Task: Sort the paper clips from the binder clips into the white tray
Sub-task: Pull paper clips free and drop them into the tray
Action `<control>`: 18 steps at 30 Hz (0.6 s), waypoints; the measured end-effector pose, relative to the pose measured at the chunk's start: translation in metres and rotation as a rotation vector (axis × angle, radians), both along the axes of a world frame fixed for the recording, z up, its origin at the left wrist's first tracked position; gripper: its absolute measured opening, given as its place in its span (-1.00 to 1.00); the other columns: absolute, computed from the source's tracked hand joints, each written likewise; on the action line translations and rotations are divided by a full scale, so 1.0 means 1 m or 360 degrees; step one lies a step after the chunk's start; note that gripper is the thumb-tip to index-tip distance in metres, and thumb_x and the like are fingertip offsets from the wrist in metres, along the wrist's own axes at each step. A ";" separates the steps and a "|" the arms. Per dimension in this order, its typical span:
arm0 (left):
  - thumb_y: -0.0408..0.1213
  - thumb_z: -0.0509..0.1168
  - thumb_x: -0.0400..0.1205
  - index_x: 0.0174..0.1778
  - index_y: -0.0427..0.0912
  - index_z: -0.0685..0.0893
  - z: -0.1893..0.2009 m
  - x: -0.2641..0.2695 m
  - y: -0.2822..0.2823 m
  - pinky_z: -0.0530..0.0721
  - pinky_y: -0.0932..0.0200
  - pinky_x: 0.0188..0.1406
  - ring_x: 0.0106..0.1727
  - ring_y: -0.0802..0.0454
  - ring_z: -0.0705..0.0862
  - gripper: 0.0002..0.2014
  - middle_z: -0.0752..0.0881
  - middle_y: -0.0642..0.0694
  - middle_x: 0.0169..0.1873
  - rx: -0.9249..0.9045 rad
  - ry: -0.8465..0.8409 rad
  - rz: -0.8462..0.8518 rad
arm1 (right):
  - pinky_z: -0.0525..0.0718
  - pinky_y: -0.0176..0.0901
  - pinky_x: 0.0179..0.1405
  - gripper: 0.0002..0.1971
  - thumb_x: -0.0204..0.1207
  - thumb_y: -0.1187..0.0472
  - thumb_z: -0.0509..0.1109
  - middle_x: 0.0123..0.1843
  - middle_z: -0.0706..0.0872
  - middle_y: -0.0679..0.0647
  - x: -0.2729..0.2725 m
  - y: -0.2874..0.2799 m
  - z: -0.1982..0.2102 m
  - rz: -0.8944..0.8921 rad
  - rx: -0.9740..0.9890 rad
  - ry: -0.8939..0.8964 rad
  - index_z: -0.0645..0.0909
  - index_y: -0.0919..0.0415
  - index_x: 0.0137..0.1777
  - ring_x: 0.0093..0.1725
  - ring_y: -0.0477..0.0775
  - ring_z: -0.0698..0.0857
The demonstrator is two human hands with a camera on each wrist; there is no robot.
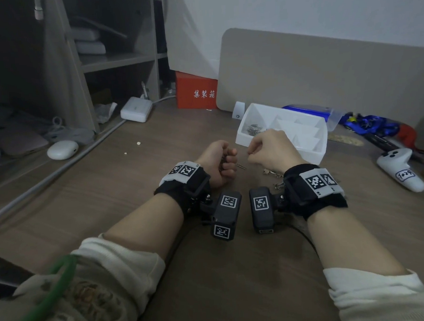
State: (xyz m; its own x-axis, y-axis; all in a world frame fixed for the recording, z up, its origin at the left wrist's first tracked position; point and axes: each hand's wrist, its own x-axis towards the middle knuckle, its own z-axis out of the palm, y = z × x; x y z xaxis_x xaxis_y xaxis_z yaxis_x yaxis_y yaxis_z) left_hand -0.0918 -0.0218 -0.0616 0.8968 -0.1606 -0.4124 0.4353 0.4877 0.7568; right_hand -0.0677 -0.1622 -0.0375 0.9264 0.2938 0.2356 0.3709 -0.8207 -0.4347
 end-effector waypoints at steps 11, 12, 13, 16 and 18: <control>0.02 -0.14 0.72 -0.38 -0.21 0.41 0.001 -0.003 -0.002 0.08 0.41 -0.80 -0.76 0.15 0.20 -0.52 0.30 0.01 -0.66 0.0038 0.0044 -0.0270 | 0.64 -0.40 -0.28 -0.91 0.37 0.37 0.51 -0.26 0.77 0.03 -0.011 0.011 0.012 0.0271 0.0824 0.0006 0.77 0.18 -0.19 -0.25 -0.12 0.70; 0.01 -0.12 0.71 -0.38 -0.21 0.41 0.000 -0.003 -0.002 0.09 0.41 -0.81 -0.75 0.15 0.21 -0.53 0.31 0.01 -0.65 0.0037 0.0036 -0.0276 | 0.62 -0.39 -0.33 -0.91 0.38 0.38 0.51 -0.27 0.76 0.04 -0.012 0.012 0.011 0.0337 0.0861 0.0045 0.76 0.19 -0.19 -0.28 -0.12 0.69; -0.02 -0.10 0.70 -0.38 -0.21 0.42 0.000 -0.003 -0.002 0.09 0.41 -0.81 -0.75 0.16 0.21 -0.55 0.32 0.01 -0.65 0.0043 0.0025 -0.0284 | 0.60 -0.39 -0.38 -0.91 0.39 0.39 0.51 -0.28 0.75 0.06 -0.014 0.014 0.011 0.0396 0.0876 0.0092 0.75 0.20 -0.18 -0.32 -0.11 0.67; -0.17 -0.05 0.64 -0.44 -0.14 0.39 0.002 -0.003 -0.002 0.06 0.41 -0.79 -0.74 0.17 0.21 -0.66 0.32 0.01 -0.64 0.0063 -0.0021 -0.0266 | 0.65 -0.29 -0.36 -0.90 0.44 0.47 0.46 -0.33 0.73 0.11 -0.014 0.017 0.008 0.0504 0.0841 0.0285 0.74 0.28 -0.16 -0.42 -0.05 0.66; -0.22 -0.06 0.64 -0.44 -0.08 0.36 0.004 -0.002 -0.002 0.05 0.41 -0.82 -0.74 0.18 0.20 -0.69 0.33 0.00 -0.64 0.0043 -0.0027 -0.0219 | 0.70 -0.20 -0.27 -0.87 0.47 0.48 0.44 -0.33 0.75 0.12 -0.011 0.017 0.005 0.0534 0.0787 0.0322 0.74 0.27 -0.15 -0.40 0.00 0.70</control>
State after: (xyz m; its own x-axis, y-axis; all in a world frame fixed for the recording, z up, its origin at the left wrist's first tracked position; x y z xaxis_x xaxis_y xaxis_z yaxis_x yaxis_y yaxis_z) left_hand -0.0935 -0.0236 -0.0580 0.8738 -0.2717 -0.4033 0.4839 0.4035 0.7766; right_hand -0.0792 -0.1455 -0.0328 0.8432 0.4771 0.2477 0.4439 -0.3581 -0.8214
